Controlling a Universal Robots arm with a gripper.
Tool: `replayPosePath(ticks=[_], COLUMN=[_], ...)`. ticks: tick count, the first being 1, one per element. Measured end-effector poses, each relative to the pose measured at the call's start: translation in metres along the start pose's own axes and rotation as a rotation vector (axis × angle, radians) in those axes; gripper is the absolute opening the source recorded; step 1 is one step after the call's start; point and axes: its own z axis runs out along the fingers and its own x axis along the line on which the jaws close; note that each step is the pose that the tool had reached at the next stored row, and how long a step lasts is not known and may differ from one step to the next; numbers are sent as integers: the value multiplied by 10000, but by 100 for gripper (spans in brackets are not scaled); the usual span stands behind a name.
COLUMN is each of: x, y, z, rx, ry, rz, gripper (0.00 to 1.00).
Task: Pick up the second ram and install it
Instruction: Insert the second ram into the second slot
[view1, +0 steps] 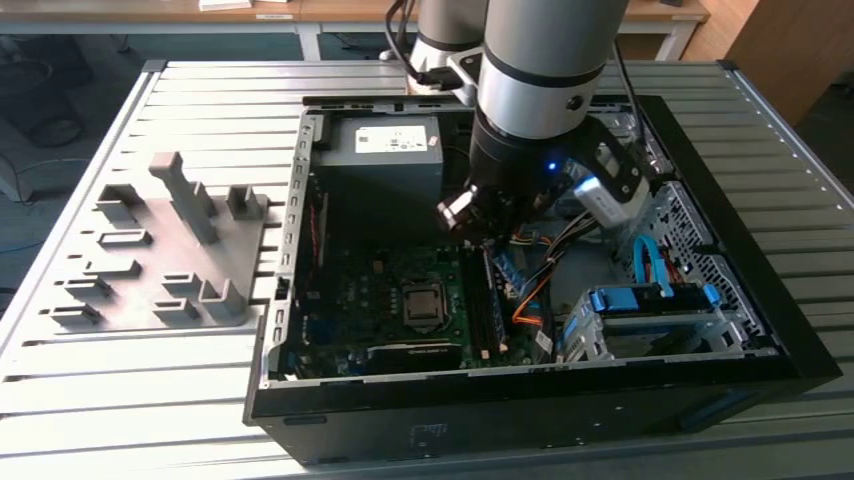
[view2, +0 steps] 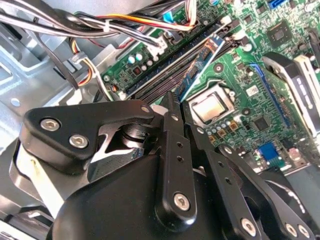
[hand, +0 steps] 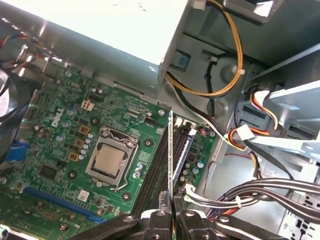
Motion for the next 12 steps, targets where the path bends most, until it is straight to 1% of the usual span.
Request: replayPosePath(ticks=[8,12], x=[0,0], y=[0,0], z=[3,5], rx=[28,45], ry=[-25,-42], rz=[750,1223], gripper=[14,14])
